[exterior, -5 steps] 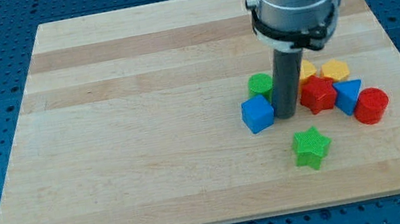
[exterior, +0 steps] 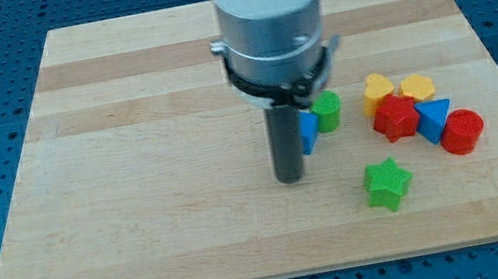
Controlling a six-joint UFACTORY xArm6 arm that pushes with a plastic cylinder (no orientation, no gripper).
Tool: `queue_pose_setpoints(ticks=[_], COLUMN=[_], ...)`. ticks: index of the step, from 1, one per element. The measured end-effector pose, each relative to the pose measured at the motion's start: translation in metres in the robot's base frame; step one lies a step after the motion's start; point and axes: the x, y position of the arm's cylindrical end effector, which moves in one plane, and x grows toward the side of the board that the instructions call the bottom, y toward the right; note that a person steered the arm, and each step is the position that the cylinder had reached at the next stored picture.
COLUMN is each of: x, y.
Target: Push the cube to the left of the green circle
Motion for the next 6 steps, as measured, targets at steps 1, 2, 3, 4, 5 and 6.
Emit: queue_pose_setpoints(ticks=[1, 2, 3, 4, 5, 6], x=[-0.005, -0.034, -0.047, -0.049, -0.040, -0.074], y=[0.031, 0.022, -0.037, -0.063, -0.041, -0.045])
